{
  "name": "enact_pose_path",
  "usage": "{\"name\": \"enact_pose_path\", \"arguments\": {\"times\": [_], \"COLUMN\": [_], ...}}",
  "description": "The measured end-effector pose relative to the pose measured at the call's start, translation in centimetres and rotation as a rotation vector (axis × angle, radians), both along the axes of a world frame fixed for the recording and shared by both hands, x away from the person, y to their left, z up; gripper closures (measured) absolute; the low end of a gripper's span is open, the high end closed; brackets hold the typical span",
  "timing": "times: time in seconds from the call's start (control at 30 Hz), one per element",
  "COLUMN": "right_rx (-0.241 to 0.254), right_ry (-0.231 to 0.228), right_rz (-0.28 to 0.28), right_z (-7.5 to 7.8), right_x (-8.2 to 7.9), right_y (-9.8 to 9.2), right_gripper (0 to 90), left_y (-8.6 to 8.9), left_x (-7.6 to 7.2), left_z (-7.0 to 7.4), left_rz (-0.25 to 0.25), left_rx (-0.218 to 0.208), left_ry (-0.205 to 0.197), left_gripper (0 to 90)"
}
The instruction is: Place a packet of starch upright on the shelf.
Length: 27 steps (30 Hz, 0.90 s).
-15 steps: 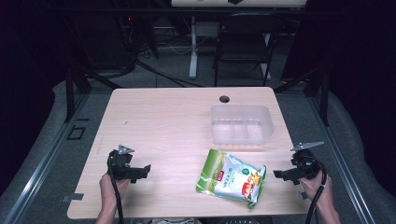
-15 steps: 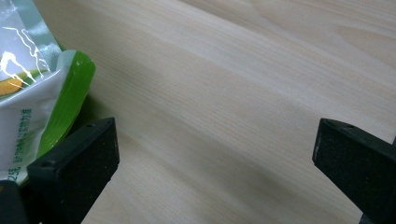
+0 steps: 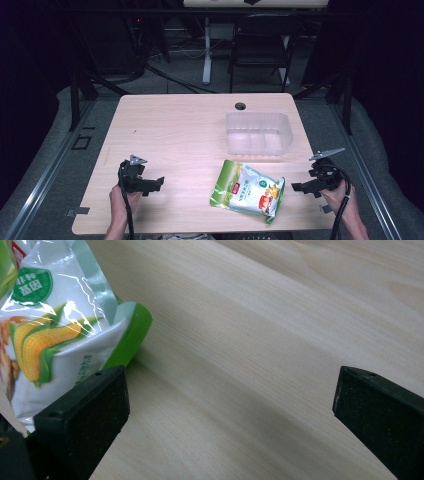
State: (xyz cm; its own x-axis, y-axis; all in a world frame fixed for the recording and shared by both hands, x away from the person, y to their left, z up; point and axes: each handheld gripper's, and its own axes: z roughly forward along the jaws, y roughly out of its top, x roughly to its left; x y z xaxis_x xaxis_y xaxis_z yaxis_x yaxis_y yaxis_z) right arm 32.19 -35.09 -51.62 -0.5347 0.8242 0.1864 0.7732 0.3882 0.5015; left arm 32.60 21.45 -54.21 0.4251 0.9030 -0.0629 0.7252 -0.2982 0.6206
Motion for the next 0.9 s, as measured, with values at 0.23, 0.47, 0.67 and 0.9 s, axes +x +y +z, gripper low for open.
{"name": "enact_pose_path", "arguments": {"times": [0.23, 0.47, 0.67, 0.9], "right_rx": [-0.007, -0.02, -0.037, -0.07], "right_ry": [-0.014, -0.031, -0.028, -0.018], "right_rz": [0.05, 0.129, 0.192, 0.27], "right_z": [2.0, 4.3, 5.2, 5.6], "right_x": [0.9, 1.8, 2.7, 3.9], "right_y": [1.0, 3.2, 5.7, 8.6], "right_gripper": [2.4, 2.6, 2.4, 2.0], "left_y": [-0.4, -0.4, -0.4, -0.2], "left_x": [0.1, 0.0, 0.0, 0.0], "left_z": [-0.2, 0.0, -0.1, 0.0], "left_rz": [-0.007, -0.015, -0.016, -0.011], "left_rx": [-0.001, -0.006, -0.018, -0.021], "left_ry": [0.007, 0.005, 0.006, 0.007], "left_gripper": [0.3, 0.3, 0.3, 0.2]}}
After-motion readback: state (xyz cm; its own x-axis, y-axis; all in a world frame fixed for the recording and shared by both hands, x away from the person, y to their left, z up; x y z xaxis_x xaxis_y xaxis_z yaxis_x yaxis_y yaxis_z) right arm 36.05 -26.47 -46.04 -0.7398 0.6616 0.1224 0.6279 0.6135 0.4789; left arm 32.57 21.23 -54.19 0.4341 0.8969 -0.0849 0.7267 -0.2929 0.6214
